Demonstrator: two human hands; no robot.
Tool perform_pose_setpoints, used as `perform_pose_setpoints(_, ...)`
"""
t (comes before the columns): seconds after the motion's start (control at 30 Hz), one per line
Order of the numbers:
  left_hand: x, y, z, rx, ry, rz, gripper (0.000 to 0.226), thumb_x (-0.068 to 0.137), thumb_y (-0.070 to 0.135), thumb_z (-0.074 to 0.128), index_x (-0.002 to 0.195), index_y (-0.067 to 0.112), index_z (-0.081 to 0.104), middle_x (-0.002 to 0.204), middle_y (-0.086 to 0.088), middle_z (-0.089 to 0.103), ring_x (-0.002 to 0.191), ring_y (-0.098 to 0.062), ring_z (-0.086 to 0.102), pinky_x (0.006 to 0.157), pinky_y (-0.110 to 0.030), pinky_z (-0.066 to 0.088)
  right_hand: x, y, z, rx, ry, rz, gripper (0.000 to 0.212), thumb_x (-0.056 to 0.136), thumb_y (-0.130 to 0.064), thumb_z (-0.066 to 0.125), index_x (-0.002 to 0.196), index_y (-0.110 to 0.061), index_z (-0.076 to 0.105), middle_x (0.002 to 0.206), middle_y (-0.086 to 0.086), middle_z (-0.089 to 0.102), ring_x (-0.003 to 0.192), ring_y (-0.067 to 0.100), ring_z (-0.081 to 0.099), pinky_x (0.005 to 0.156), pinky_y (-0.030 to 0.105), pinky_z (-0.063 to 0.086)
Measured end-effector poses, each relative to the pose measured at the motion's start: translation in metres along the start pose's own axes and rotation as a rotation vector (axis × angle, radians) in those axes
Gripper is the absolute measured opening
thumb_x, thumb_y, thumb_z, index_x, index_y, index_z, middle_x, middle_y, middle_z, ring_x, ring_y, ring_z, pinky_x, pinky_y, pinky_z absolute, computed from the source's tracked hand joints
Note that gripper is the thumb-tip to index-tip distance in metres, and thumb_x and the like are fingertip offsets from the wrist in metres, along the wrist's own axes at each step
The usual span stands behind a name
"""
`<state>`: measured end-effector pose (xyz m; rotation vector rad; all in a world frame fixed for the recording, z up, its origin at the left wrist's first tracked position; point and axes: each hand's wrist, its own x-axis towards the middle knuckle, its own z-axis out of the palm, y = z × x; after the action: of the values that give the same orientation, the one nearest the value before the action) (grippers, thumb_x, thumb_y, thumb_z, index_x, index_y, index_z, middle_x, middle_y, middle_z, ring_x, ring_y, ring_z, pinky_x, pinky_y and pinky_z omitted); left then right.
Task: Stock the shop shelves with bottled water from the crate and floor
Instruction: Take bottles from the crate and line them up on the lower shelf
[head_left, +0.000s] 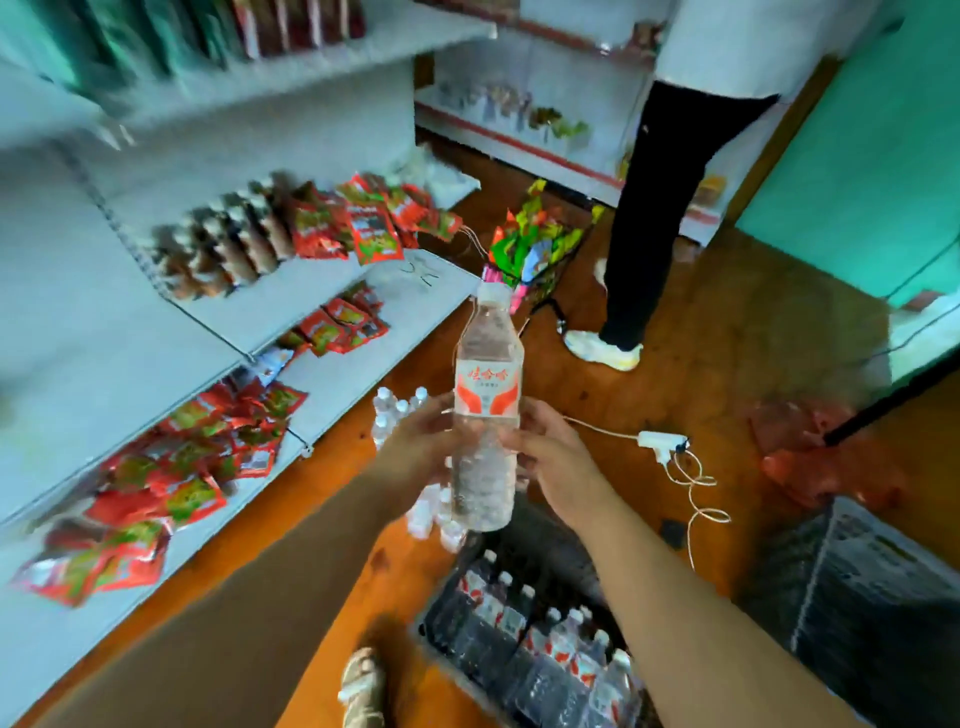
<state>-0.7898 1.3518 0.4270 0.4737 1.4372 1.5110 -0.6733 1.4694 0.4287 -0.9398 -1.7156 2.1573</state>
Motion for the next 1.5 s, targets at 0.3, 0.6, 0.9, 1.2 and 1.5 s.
perform_pose_setpoints(0.3, -0.14, 0.078, -0.117, -0.076, 0.376, 0.267, 0.039, 0.068, 0.022, 0.069, 0.107, 0.022, 0.064, 0.102, -0.008, 0.068, 0.09, -0.021, 0.064, 0.077, -0.037, 0.05, 0.0, -0.075, 0.186, -0.16, -0.476, -0.101, 0.035, 0.076, 0.004, 0.064, 0.098, -0.023, 0.063, 0.082, -0.004, 0.074, 0.079, 0.012, 0.068, 0.073, 0.026, 0.051)
perform_pose_setpoints(0.6, -0.206, 0.085, -0.283, -0.067, 0.727, 0.35, 0.052, 0.066, 0.013, 0.074, 0.116, 0.019, 0.061, 0.103, -0.011, 0.068, 0.088, -0.019, 0.067, 0.069, -0.032, 0.056, 0.053, -0.057, 0.39, -0.39, -0.75, -0.168, 0.056, 0.068, 0.007, 0.072, 0.107, -0.026, 0.05, 0.112, 0.01, 0.064, 0.102, 0.022, 0.061, 0.088, 0.036, 0.05)
perform_pose_setpoints(0.9, -0.183, 0.059, -0.441, -0.047, 0.881, 0.236, 0.04, 0.084, -0.004, 0.058, 0.116, 0.021, 0.058, 0.103, 0.008, 0.067, 0.073, 0.008, 0.065, 0.053, -0.005, 0.045, 0.149, 0.004, 0.535, -0.538, -0.823, -0.134, 0.065, 0.073, 0.002, 0.071, 0.12, -0.031, 0.043, 0.12, -0.003, 0.061, 0.117, 0.014, 0.053, 0.102, 0.04, 0.044)
perform_pose_setpoints(1.2, -0.107, -0.037, -0.578, 0.079, 1.108, 0.215, 0.053, 0.082, 0.006, 0.066, 0.13, 0.021, 0.052, 0.12, 0.004, 0.065, 0.105, -0.008, 0.057, 0.091, -0.019, 0.042, 0.275, 0.117, 0.626, -0.624, -0.906, -0.195, 0.064, 0.073, 0.002, 0.072, 0.123, -0.028, 0.045, 0.117, -0.002, 0.063, 0.114, 0.011, 0.055, 0.099, 0.031, 0.044)
perform_pose_setpoints(1.5, -0.03, -0.129, -0.69, -0.008, 1.126, 0.431, 0.049, 0.082, 0.001, 0.064, 0.127, 0.016, 0.053, 0.111, -0.008, 0.069, 0.103, -0.021, 0.065, 0.083, -0.024, 0.053, 0.391, 0.23, 0.693, -0.508, -0.943, -0.385, 0.062, 0.069, 0.009, 0.07, 0.104, -0.037, 0.049, 0.112, -0.002, 0.063, 0.113, 0.014, 0.056, 0.101, 0.032, 0.044)
